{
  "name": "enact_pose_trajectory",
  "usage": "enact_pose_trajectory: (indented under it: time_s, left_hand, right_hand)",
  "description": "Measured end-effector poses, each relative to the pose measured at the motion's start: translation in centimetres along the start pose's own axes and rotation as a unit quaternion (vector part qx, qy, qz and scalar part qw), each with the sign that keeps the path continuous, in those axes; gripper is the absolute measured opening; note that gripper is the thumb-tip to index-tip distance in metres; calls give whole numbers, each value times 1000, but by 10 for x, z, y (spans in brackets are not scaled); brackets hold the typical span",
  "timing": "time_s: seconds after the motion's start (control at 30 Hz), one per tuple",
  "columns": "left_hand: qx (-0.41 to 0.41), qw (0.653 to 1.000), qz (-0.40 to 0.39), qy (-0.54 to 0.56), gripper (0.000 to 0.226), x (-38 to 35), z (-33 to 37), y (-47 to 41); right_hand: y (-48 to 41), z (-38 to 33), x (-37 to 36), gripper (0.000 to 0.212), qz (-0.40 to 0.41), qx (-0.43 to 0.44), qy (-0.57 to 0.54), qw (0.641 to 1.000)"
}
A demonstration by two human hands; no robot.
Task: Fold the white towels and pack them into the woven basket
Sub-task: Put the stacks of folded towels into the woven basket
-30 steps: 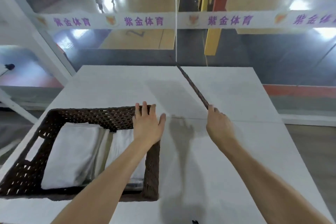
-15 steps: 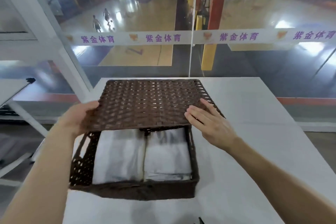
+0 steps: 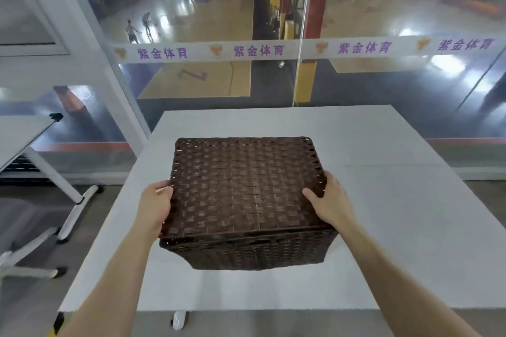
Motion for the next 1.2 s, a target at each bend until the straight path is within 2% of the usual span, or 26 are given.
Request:
enact_pose_trajectory:
  time_s: [0.17, 0.3, 0.43, 0.53, 0.63, 0.7, 0.77, 0.97, 1.2]
  left_hand:
    - [-82, 988, 83, -96, 21, 7, -7, 9]
    - [-60, 983, 53, -165, 35, 1, -27, -1]
    - [-48, 986, 40, -152, 37, -2, -33, 14]
    - [-40, 990, 32, -135, 36, 6, -39, 5]
    - [-46, 990, 26, -130, 32, 7, -38, 5]
    - [-64, 988, 27, -140, 33, 1, -38, 6]
    - [-80, 984, 31, -156, 35, -6, -37, 6]
    - [-90, 982, 19, -167, 36, -46, -16, -2]
    - [-99, 980, 4, -171, 38, -137, 20, -24]
  right_hand:
    - [1, -5, 1, 75, -14, 17, 45, 999]
    - [3, -2, -3, 85, -37, 24, 91, 995]
    - [7, -3, 2, 94, -36, 34, 89, 995]
    - [10, -8, -3, 93, -24, 53, 85, 995]
    - [13, -3, -11, 92, -11, 16, 53, 998]
    - [16, 9, -10, 86, -17, -37, 57, 998]
    - [17, 19, -8, 80, -26, -51, 66, 996]
    - [3, 43, 13, 75, -14, -58, 82, 995]
    - [-53, 90, 60, 81, -4, -88, 92, 992]
Point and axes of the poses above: each hand's wrist, its own y-axis away from the middle knuckle, its own x-axis out of the back of the hand, z = x × y, the point moved 5 cm from there along -y, towards the middle knuckle, and after that the axes turned 10 degrees about x, right-handed, at the moved point
